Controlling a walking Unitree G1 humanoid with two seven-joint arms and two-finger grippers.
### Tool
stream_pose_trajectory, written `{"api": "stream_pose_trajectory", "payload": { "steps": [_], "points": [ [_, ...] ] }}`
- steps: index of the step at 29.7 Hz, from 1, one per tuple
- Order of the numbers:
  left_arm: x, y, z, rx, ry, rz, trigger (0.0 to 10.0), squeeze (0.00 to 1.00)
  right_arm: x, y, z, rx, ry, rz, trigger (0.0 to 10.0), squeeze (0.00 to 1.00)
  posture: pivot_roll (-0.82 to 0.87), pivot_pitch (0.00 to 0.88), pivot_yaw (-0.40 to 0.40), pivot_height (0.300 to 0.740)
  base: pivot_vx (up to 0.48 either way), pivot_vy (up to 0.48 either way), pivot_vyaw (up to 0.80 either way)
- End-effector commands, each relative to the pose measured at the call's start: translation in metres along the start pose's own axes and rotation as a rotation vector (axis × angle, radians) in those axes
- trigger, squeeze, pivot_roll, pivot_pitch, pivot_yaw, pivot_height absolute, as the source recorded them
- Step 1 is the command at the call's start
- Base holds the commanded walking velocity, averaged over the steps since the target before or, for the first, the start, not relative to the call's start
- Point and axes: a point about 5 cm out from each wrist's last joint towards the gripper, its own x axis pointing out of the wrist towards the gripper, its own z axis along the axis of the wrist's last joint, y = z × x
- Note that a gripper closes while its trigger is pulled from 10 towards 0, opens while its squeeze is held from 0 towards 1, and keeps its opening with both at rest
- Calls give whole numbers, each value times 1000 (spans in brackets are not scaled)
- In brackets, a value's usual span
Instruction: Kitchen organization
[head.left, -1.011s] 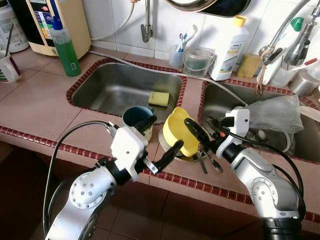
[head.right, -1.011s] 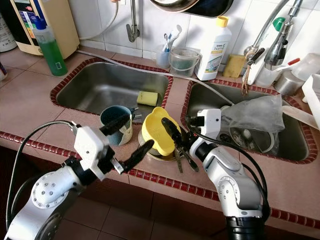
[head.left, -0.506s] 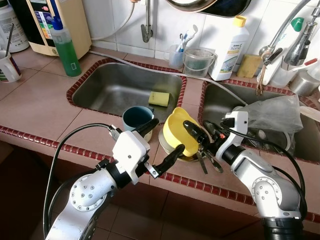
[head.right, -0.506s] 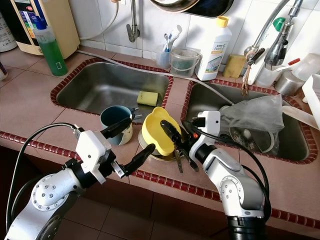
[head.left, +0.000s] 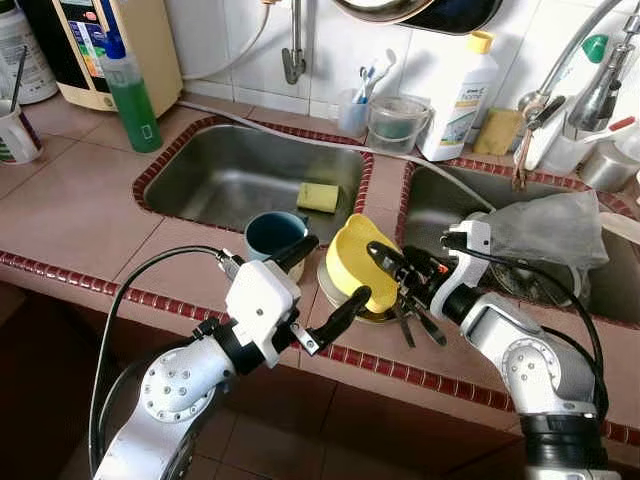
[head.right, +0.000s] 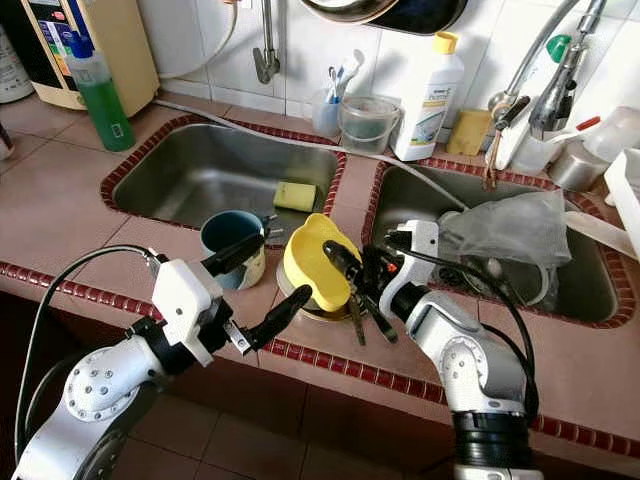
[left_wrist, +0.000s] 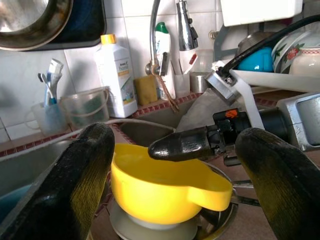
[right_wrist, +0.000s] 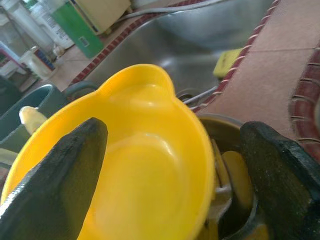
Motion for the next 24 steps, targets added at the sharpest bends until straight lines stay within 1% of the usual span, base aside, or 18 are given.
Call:
{"api": "stream_pose_trajectory", "payload": {
  "steps": [1, 2, 5, 8, 9, 10, 11, 12, 14, 15, 16, 19, 21, 24],
  "points": [
    [1, 1, 0, 15, 0, 7, 10000, 0, 0, 0, 4, 11, -1, 17, 10000, 0, -23, 80, -68, 740, 0, 0, 0],
    [2, 1, 0, 14, -2, 9, 10000, 0, 1, 1, 3, 18, 18, 46, 10000, 0, -23, 79, -69, 740, 0, 0, 0],
    [2, 1, 1, 14, -4, 10, 10000, 0, 1, 2, 3, 26, 28, 54, 10000, 0, -22, 78, -71, 740, 0, 0, 0],
    [3, 1, 1, 13, -9, 16, 10000, 0, 1, 2, 1, 56, 52, 75, 9961, 0, -21, 80, -74, 740, 0, 0, 0],
    [3, 1, 1, 12, -10, 18, 10000, 0, 1, 3, 1, 59, 56, 78, 8353, 0, -21, 80, -75, 740, 0, 0, 0],
    [3, 1, 2, 12, -11, 19, 10000, 0, 1, 3, 0, 62, 62, 85, 7882, 0, -20, 82, -77, 740, 0, 0, 0],
    [3, 1, 2, 12, -12, 20, 10000, 0, 1, 3, -1, 69, 71, 84, 7882, 0, -20, 82, -77, 740, 0, 0, 0],
    [3, 1, 2, 12, -12, 23, 10000, 0, 0, 3, -2, 74, 80, 83, 7451, 0, -20, 82, -77, 740, 0, 0, 0],
    [3, 1, 2, 12, -14, 26, 10000, 0, -1, 1, -5, 75, 101, 79, 5412, 0, -18, 82, -78, 740, 0, 0, 0],
    [3, 1, 2, 12, -14, 26, 10000, 0, -1, 1, -5, 75, 101, 79, 5412, 0, -18, 82, -78, 740, 0, 0, 0],
    [3, 1, 2, 13, -14, 28, 10000, 0, -2, 0, -7, 72, 111, 71, 4431, 0, -18, 82, -78, 740, 0, 0, 0],
    [3, 1, 2, 13, -15, 30, 10000, 0, -3, -2, -7, 70, 114, 53, 4275, 0, -18, 81, -78, 740, 0, 0, 0],
    [3, 1, 3, 11, -16, 32, 10000, 0, -4, -4, -8, 73, 117, 42, 39, 0, -20, 81, -79, 740, 0, 0, 0],
    [3, 1, 3, 11, -17, 33, 10000, 0, -4, -5, -8, 73, 119, 36, 0, 0, -22, 80, -78, 740, 0, 0, 0]
  ]
}}
